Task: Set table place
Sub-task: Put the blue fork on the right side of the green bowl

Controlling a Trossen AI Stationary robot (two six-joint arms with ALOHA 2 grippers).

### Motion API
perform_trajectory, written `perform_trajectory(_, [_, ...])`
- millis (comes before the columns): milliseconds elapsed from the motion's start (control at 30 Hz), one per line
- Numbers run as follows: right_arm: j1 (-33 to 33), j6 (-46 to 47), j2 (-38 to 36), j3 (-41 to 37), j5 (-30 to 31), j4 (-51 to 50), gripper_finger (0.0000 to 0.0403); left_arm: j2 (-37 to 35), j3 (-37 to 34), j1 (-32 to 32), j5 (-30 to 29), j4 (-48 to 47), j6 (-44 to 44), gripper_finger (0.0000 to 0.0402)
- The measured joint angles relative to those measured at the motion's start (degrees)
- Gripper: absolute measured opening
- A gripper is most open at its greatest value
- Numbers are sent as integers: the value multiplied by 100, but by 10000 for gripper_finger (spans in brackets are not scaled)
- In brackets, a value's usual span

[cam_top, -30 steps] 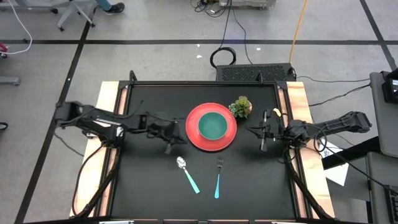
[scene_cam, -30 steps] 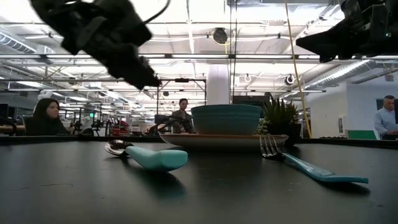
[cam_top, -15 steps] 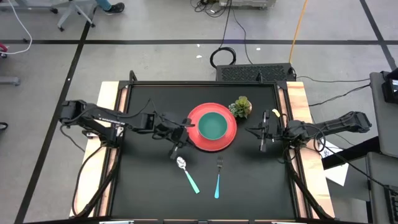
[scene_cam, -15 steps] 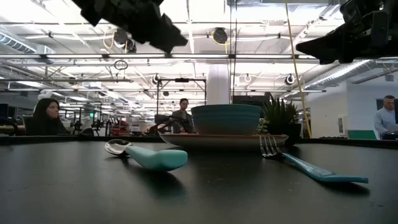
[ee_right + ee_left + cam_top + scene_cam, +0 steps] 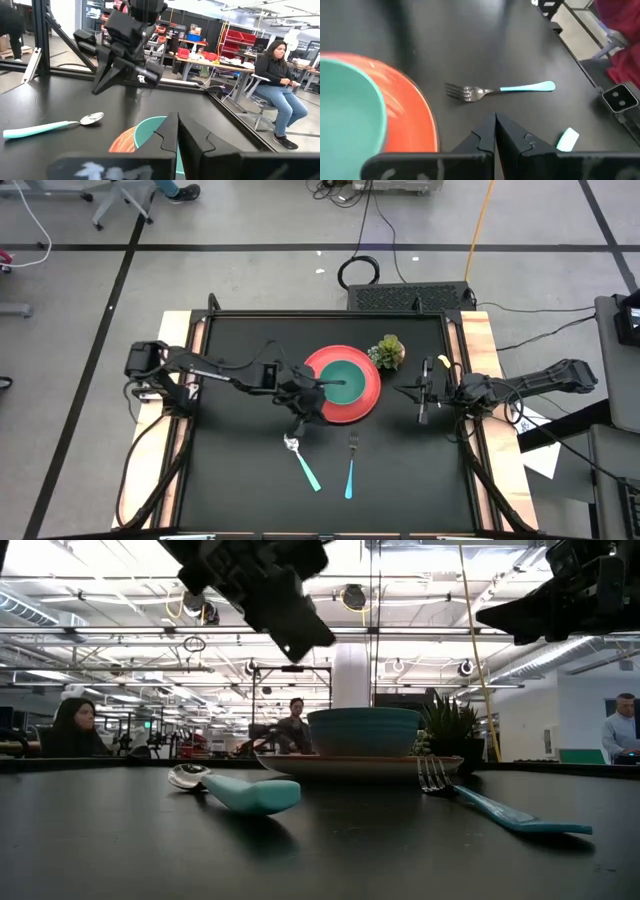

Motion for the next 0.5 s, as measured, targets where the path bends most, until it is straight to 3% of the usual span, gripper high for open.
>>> perform_trajectory(67, [0,-4,7,0,0,0,0,151,52,-78,2,-52,-42,15])
perform_trajectory(300, [1,0,44,2,0,-81,0,362,90,-521,-93,71,1030,15])
perform_trajectory(500, [1,-6,73,2,0,-114,0,356,91,-760,-448,113,2802,15])
